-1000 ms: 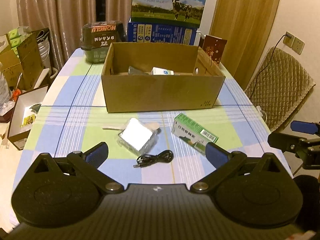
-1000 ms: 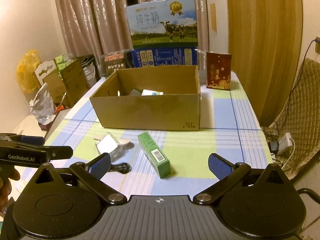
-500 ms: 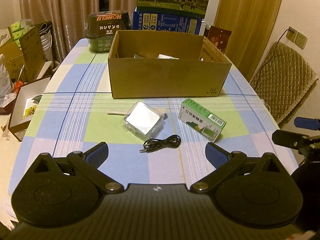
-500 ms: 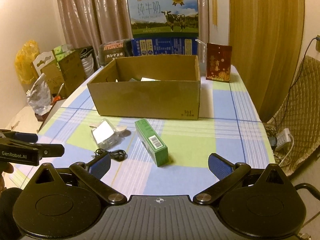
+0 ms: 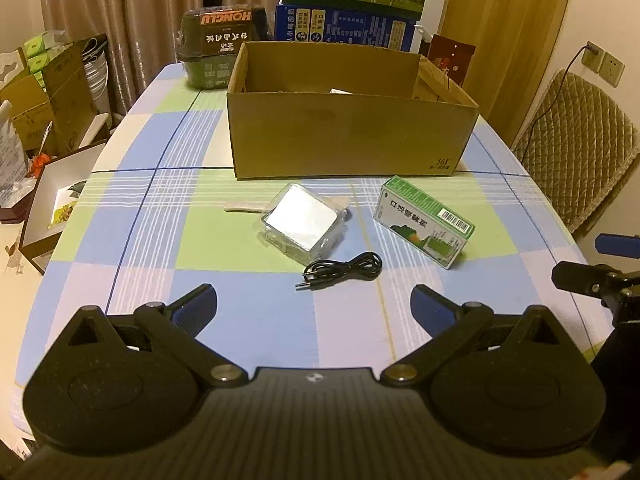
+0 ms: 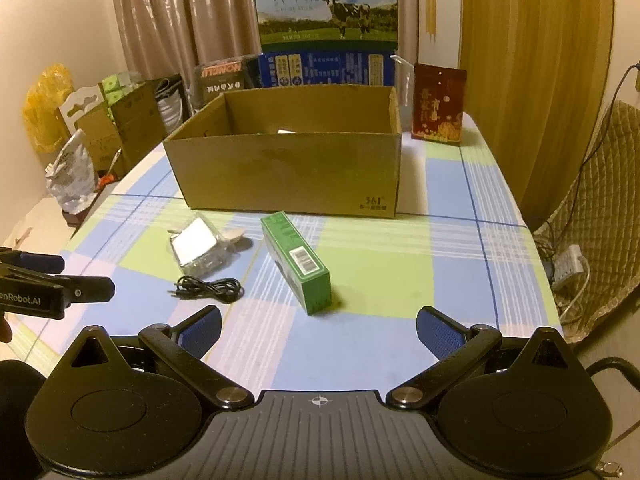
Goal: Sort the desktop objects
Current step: 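Withdraw both tools back toward the green box and black cable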
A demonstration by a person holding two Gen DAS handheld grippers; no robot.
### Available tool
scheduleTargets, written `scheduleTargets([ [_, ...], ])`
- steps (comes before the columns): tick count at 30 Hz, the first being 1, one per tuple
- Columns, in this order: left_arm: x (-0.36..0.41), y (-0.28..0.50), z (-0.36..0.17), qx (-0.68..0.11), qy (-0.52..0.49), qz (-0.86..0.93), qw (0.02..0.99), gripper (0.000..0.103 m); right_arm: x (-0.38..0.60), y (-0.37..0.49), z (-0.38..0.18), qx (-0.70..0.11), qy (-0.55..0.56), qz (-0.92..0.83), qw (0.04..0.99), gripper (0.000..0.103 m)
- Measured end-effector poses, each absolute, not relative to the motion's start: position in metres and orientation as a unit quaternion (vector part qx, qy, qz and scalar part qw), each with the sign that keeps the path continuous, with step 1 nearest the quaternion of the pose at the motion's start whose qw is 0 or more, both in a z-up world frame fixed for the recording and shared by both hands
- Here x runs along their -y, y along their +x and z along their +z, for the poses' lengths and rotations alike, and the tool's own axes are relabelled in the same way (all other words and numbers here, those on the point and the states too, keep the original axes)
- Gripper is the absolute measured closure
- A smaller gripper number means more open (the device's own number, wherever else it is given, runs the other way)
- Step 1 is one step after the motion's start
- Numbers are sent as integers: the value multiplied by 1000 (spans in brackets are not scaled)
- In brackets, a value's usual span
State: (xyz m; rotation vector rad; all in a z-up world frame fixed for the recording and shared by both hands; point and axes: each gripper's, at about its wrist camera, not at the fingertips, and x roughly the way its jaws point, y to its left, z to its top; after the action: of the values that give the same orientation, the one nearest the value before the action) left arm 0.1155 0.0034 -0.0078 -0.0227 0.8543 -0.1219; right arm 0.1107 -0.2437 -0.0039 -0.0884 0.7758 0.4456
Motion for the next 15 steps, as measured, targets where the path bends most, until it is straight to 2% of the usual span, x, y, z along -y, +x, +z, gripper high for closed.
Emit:
scheduleTargets([
  [15, -4, 138, -30, -429, 3, -68, 901, 2, 235, 128, -28, -380, -70, 233, 892, 2],
])
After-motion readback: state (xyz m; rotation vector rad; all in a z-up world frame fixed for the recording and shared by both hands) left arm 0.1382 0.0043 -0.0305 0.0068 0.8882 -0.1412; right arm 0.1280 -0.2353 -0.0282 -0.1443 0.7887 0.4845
